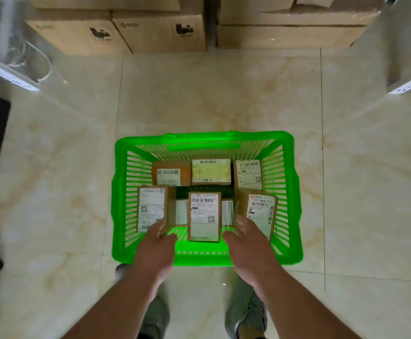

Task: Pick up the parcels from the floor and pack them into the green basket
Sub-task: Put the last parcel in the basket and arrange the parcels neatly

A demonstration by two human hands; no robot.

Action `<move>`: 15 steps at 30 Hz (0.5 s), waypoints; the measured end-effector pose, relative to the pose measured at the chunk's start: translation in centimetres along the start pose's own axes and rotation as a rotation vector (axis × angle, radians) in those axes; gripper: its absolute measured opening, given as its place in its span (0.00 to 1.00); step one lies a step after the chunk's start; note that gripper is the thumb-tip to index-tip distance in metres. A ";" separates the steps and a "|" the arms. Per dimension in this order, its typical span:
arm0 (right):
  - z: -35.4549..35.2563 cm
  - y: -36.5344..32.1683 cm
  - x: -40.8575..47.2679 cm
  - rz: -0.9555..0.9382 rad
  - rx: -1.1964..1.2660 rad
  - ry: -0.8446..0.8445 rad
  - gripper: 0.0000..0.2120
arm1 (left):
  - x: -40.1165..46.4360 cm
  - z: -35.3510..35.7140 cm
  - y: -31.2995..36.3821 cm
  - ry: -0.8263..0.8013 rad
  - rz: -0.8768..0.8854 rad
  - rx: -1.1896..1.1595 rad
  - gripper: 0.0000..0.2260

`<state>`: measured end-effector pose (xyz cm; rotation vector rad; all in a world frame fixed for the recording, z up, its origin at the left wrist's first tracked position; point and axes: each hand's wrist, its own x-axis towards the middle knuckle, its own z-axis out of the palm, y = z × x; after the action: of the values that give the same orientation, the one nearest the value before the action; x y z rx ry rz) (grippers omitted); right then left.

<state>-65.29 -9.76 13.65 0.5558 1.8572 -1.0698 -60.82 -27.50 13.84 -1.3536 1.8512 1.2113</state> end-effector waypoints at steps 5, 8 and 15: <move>5.1 -2.5 1.1 -0.011 -0.013 -0.098 0.29 | 3.9 -3.0 -1.0 0.041 -0.013 0.031 0.20; 7.9 -3.8 1.8 0.014 -0.036 -0.123 0.28 | 5.8 -4.5 -1.4 0.072 0.015 0.060 0.17; 13.1 -5.2 5.5 0.108 -0.075 -0.091 0.13 | 8.8 -5.8 -1.9 -0.027 0.019 0.105 0.16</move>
<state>-65.53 -23.93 8.30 0.5487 1.7598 -0.9353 -61.60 -36.73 8.54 -1.2586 1.8856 1.1198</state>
